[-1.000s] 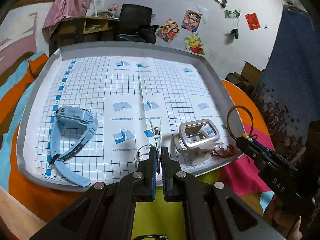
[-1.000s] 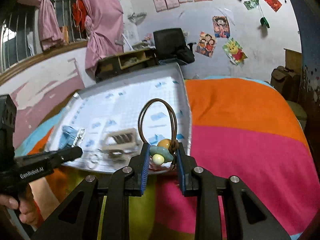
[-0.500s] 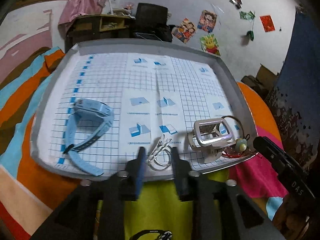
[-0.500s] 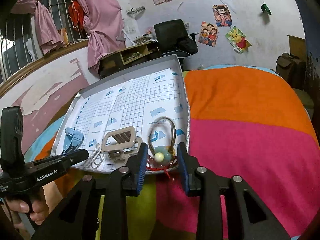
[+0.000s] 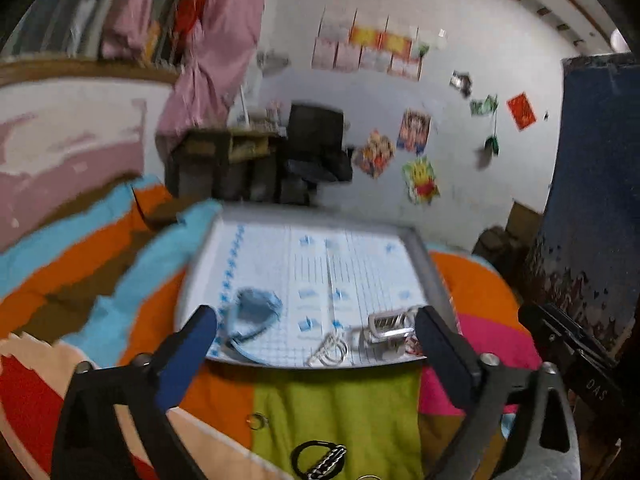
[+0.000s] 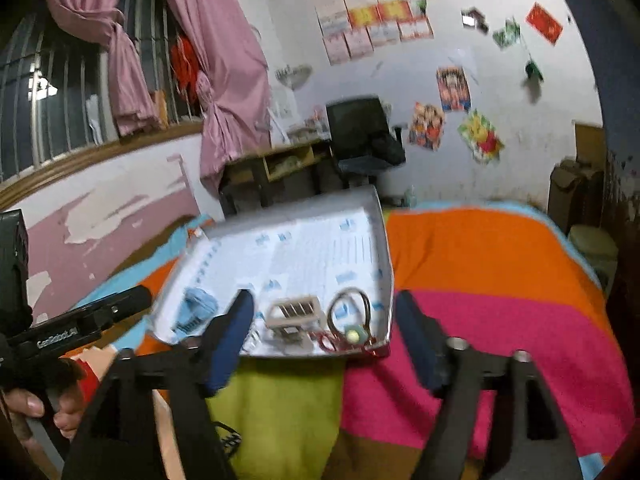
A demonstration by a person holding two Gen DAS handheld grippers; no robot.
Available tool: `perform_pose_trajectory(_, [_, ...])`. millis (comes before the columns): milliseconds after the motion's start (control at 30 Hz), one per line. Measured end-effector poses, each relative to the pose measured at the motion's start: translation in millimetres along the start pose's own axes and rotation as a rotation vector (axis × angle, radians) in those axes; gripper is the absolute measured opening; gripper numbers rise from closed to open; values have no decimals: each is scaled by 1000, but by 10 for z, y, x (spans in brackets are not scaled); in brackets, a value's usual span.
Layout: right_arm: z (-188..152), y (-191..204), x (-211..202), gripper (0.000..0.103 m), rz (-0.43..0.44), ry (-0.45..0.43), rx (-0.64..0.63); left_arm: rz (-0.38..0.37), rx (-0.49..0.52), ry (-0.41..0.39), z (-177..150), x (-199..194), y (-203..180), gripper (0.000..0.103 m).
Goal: Organize jewelry
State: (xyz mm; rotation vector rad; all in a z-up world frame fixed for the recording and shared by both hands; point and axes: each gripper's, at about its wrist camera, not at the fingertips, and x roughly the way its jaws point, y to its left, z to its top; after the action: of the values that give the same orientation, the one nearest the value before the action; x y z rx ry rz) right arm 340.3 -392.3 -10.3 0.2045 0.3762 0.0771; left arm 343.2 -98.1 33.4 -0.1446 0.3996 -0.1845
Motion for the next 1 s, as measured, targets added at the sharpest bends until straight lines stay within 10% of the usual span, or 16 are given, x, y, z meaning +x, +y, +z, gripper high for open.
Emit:
perform_pose_trajectory(333, [93, 409, -1063, 102, 2, -194, -67, -58, 49, -155, -41, -1199, 35, 103])
perform_pose_trajectory(1000, [-751, 934, -2711, 102, -21, -236, -119, 55, 61, -167, -850, -2393, 344, 103])
